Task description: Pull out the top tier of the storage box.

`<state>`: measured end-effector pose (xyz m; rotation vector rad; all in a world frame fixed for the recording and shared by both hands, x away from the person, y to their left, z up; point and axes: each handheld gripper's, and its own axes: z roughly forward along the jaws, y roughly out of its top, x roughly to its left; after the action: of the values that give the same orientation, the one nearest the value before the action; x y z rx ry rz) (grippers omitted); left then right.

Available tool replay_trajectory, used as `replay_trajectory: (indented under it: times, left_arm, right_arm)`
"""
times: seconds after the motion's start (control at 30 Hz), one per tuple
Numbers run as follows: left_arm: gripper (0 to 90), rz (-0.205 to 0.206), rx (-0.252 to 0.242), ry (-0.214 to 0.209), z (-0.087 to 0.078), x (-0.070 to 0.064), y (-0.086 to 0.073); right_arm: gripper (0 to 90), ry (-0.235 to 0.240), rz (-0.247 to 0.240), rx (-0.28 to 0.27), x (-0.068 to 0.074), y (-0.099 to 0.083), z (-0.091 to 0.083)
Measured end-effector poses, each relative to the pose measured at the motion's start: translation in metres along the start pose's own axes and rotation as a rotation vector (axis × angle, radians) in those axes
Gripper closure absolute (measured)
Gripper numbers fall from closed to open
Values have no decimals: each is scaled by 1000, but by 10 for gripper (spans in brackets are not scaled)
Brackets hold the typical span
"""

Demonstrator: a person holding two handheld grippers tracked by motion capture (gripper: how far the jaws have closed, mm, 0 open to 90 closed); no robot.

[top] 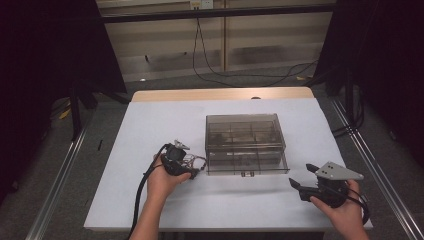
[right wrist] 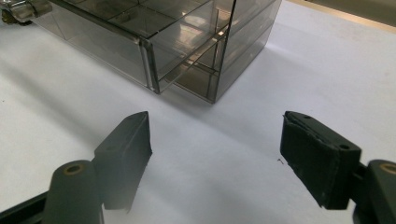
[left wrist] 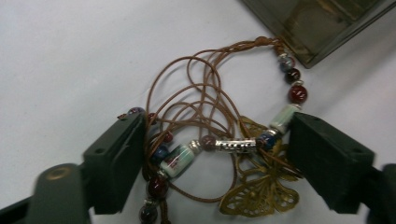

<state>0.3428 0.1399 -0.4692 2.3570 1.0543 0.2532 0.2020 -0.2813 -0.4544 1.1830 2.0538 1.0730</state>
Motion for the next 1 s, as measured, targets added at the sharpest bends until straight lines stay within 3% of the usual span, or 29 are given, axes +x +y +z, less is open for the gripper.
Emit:
replay_trajectory:
  times: [0.03, 0.1, 0.17, 0.3, 0.37, 0.43, 0.47, 0.63, 0.83, 1.0]
  left_arm:
    - [257, 5, -1, -1, -1, 0, 0]
    - [374, 11, 1, -9, -3, 0, 1]
    - [436, 5, 1, -18, -4, -1, 1]
    - [697, -21, 33, -67, -8, -2, 4]
    - [720, -12, 59, -57, -10, -4, 9]
    - [796, -40, 66, -71, -14, -5, 13]
    - [798, -30, 76, -73, -14, -5, 13]
    - [804, -58, 89, -109, -19, -5, 14]
    - [804, -78, 97, -122, -30, -1, 18]
    - [804, -70, 103, -123, -39, 0, 22]
  right_arm:
    - [240, -1, 0, -1, 0, 0, 0]
    - [238, 1, 4, -1, 0, 0, 0]
    - [235, -1, 6, -1, -1, 0, 0]
    - [219, 0, 8, -3, -2, 0, 0]
    - [210, 2, 8, -3, -2, 0, 1]
    - [202, 2, 14, 3, -2, 0, 1]
    - [202, 0, 15, 2, -2, 0, 1]
    - [188, 8, 14, -6, -2, 0, 1]
    - [155, 22, 19, 8, -1, 0, 2]
    - [143, 29, 16, 13, 1, -1, 4]
